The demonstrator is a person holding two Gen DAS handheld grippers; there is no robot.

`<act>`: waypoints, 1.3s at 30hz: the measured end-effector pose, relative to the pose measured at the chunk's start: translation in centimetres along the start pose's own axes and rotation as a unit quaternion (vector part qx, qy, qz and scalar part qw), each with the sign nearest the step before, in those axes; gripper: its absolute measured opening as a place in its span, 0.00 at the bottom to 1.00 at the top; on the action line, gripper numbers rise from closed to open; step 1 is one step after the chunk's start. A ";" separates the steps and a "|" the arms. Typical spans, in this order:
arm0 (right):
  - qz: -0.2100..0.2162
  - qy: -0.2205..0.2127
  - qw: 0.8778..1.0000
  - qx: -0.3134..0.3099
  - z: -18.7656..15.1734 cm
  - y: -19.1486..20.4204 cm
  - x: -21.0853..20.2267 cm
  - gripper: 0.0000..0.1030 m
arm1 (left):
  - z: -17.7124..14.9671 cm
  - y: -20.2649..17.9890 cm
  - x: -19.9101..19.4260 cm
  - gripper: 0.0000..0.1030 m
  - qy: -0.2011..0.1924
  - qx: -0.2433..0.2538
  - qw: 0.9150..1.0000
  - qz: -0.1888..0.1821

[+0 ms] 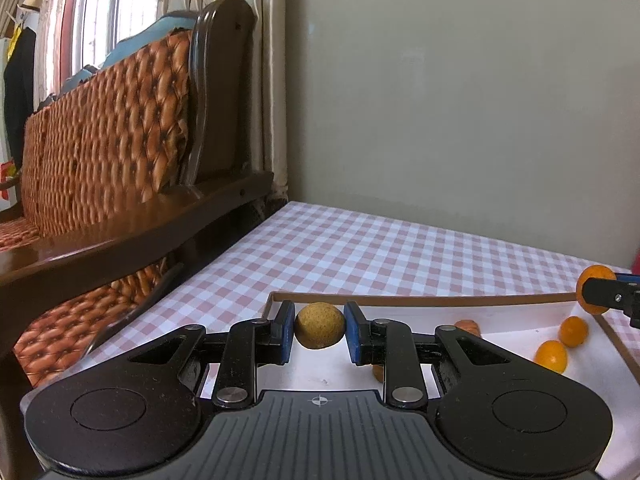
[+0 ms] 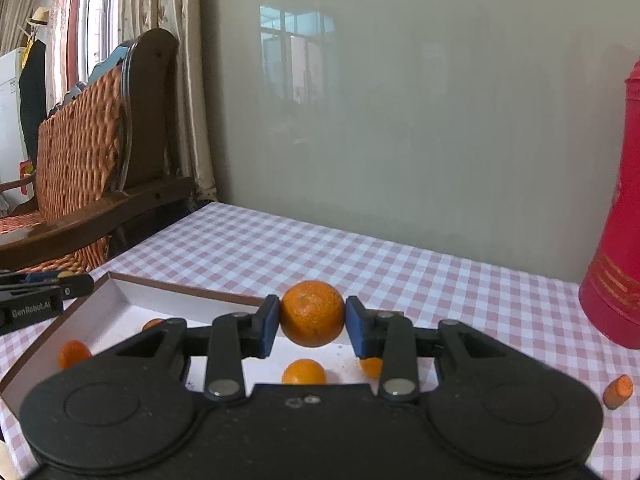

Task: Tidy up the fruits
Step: 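Hold both fruits in the closed tools above the tray, then open both tools to drop the greenish-brown fruit and orange into the tray, then move both open tools toward the orange and carrot piece on the table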

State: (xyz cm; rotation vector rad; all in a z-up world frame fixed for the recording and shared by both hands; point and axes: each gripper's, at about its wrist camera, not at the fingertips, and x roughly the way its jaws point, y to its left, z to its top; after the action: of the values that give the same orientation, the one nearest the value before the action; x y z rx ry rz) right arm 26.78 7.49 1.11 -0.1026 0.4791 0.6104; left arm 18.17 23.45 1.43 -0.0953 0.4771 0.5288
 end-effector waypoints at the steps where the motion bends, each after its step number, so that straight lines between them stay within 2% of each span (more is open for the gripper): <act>1: 0.005 0.005 1.000 0.002 0.0 -0.2 0.4 0.28 | -0.1 0.0 0.1 0.26 0.003 -0.002 1.000 -0.008; 2: 0.007 0.013 1.000 0.001 0.0 -0.3 0.8 0.34 | -0.2 0.0 0.1 0.30 0.000 -0.002 1.000 -0.007; 3: -0.002 0.026 1.000 -0.003 -0.1 -0.4 1.3 0.60 | -0.5 -0.1 -0.1 0.44 -0.008 0.003 1.000 0.006; 4: -0.022 0.033 0.999 -0.006 -0.2 -0.4 1.6 0.81 | -0.7 0.0 -0.4 0.99 -0.018 0.004 0.999 0.026; 5: -0.038 0.012 0.999 -0.004 -0.4 -0.6 1.3 0.93 | -0.9 0.1 -0.9 1.00 -0.041 0.002 0.998 0.037; 6: -0.040 -0.004 0.999 0.000 -0.5 -0.8 1.0 0.94 | -0.8 0.1 -0.9 1.00 -0.046 0.007 0.998 0.034; 10: -0.045 -0.029 0.999 0.009 -0.5 -0.9 0.6 0.94 | -0.8 0.3 -0.5 1.00 -0.045 0.007 0.999 0.030; 16: -0.040 -0.029 0.999 0.008 -0.7 -0.7 1.0 0.94 | -1.0 0.3 0.3 1.00 -0.043 0.012 0.999 0.027; 19: -0.040 -0.029 0.999 0.007 -0.4 -0.4 0.7 0.94 | -1.1 0.6 -1.0 1.00 -0.042 0.008 0.999 0.028; 27: -0.037 -0.028 0.999 0.008 -0.4 -0.6 0.2 0.94 | -1.3 0.2 -1.2 1.00 -0.042 0.014 0.999 0.027; 30: -0.038 -0.030 0.999 0.005 -0.4 -0.5 0.0 0.94 | -1.3 -0.2 -1.2 1.00 -0.035 0.030 0.999 0.023; 34: -0.038 -0.027 0.999 0.008 -0.4 -0.6 -0.5 0.94 | -1.5 -1.0 -1.7 1.00 -0.030 0.057 0.997 0.036; 39: -0.038 -0.034 0.999 0.007 -0.6 -0.7 -1.7 0.94 | -1.4 -0.8 -3.0 1.00 -0.042 0.034 0.998 0.036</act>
State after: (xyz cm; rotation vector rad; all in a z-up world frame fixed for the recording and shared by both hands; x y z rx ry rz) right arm 25.74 5.94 1.33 -0.0849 0.4115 0.5345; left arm 15.74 21.05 1.54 0.0082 0.4178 0.5846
